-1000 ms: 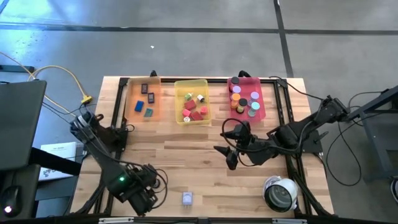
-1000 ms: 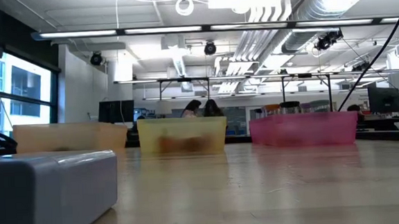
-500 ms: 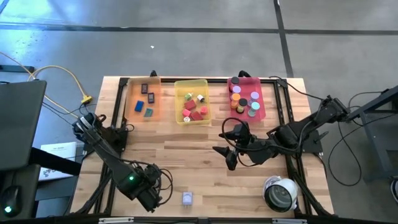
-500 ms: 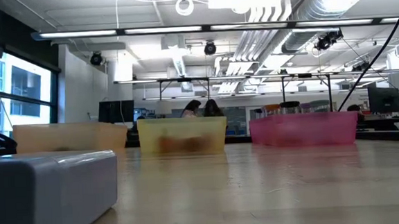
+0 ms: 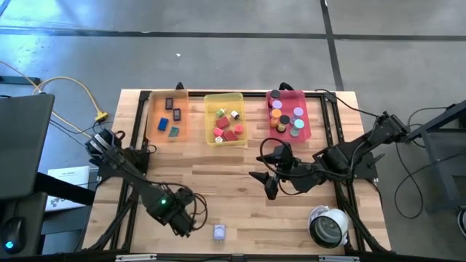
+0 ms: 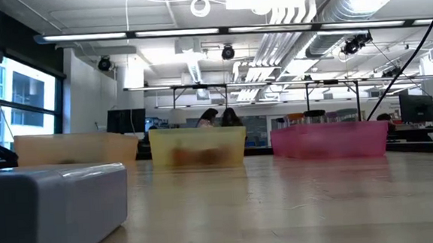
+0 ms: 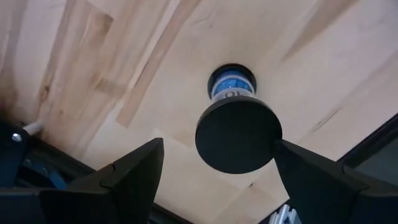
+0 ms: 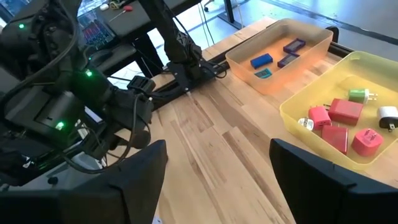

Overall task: Pick & Place Office items
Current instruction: Put the dark blue sand timer into the pink bin

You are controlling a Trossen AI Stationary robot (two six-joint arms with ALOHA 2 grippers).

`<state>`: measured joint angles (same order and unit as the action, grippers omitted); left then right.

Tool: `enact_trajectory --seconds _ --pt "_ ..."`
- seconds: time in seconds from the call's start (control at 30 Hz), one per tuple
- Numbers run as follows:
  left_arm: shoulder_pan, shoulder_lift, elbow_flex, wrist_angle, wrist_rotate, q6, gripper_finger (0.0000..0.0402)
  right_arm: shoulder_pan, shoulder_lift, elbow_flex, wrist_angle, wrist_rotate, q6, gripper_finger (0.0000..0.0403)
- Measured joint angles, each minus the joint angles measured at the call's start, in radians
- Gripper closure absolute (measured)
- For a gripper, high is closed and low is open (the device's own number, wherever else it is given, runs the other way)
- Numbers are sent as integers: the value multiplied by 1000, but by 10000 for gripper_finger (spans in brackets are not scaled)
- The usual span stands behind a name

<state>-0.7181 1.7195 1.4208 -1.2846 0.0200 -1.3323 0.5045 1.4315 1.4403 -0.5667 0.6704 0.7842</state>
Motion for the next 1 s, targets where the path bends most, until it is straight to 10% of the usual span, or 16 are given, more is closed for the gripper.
enact_trajectory --seconds 0.63,1.0 --pt "5 7 -49 51 -12 43 101 -1 0 0 0 0 -22 128" --pt "84 -110 -60 -188 -5 -77 101 -1 -1 0 5 0 -26 128"
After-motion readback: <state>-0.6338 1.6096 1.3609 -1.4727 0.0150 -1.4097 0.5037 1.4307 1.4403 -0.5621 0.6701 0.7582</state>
